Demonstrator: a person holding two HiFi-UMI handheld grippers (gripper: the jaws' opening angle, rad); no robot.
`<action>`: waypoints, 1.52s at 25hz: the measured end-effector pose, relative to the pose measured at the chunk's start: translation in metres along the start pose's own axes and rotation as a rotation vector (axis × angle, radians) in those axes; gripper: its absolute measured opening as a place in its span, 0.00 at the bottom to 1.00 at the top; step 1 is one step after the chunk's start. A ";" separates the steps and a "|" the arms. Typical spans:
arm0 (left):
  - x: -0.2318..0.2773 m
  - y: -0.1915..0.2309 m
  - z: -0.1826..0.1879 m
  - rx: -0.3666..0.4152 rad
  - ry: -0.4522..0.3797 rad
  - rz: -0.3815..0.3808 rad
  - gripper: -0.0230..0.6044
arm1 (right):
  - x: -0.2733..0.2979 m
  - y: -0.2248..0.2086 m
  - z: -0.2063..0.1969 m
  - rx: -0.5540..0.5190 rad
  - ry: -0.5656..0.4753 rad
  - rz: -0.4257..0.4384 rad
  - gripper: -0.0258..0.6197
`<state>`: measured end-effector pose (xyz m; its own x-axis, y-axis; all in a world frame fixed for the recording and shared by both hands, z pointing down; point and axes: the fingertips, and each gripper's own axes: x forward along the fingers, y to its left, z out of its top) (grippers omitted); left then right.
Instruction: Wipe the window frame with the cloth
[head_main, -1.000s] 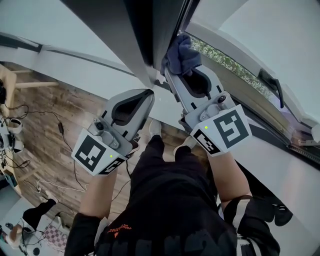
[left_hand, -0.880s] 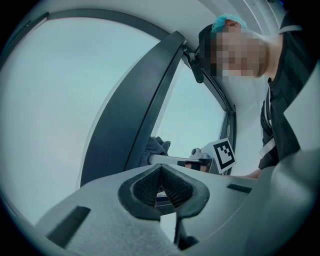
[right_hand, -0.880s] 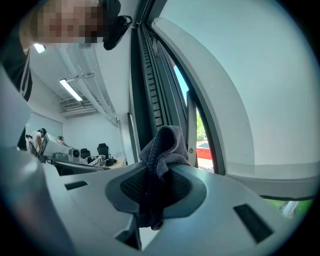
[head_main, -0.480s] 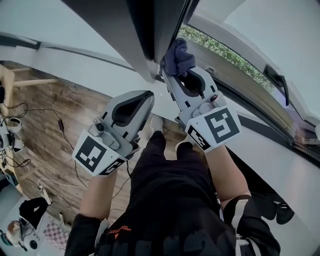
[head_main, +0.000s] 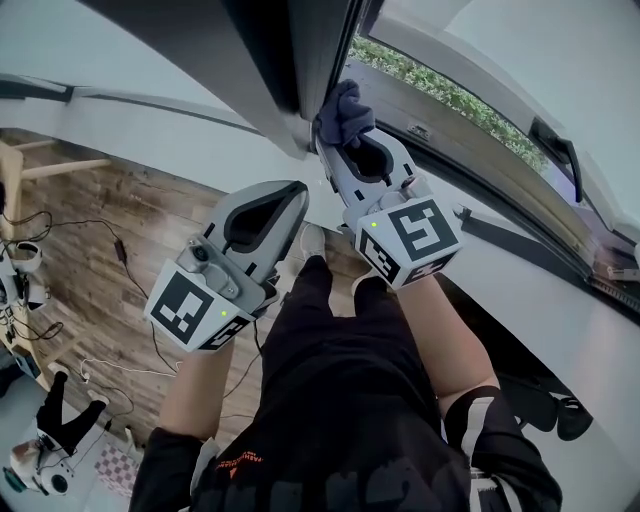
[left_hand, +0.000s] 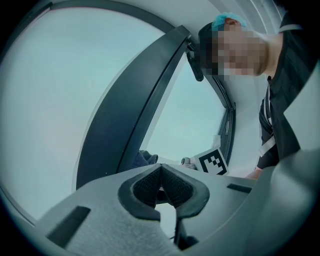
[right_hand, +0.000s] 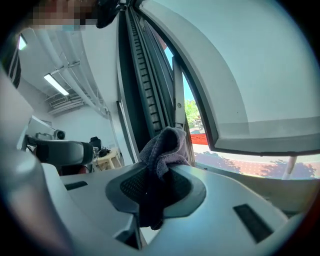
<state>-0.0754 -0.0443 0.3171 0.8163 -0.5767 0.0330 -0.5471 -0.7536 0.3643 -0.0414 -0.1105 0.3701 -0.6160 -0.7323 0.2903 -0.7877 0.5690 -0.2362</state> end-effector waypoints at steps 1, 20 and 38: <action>0.000 0.000 0.000 -0.001 0.000 -0.002 0.07 | 0.001 -0.002 -0.003 0.008 0.007 -0.007 0.13; 0.002 0.005 -0.013 -0.018 0.023 -0.013 0.07 | 0.010 -0.022 -0.035 0.027 0.089 -0.108 0.13; 0.015 -0.013 -0.019 -0.010 0.052 -0.069 0.07 | -0.017 -0.036 -0.045 0.056 0.098 -0.177 0.13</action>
<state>-0.0524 -0.0369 0.3302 0.8608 -0.5058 0.0557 -0.4873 -0.7878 0.3767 -0.0026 -0.1017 0.4154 -0.4678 -0.7777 0.4199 -0.8838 0.4109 -0.2236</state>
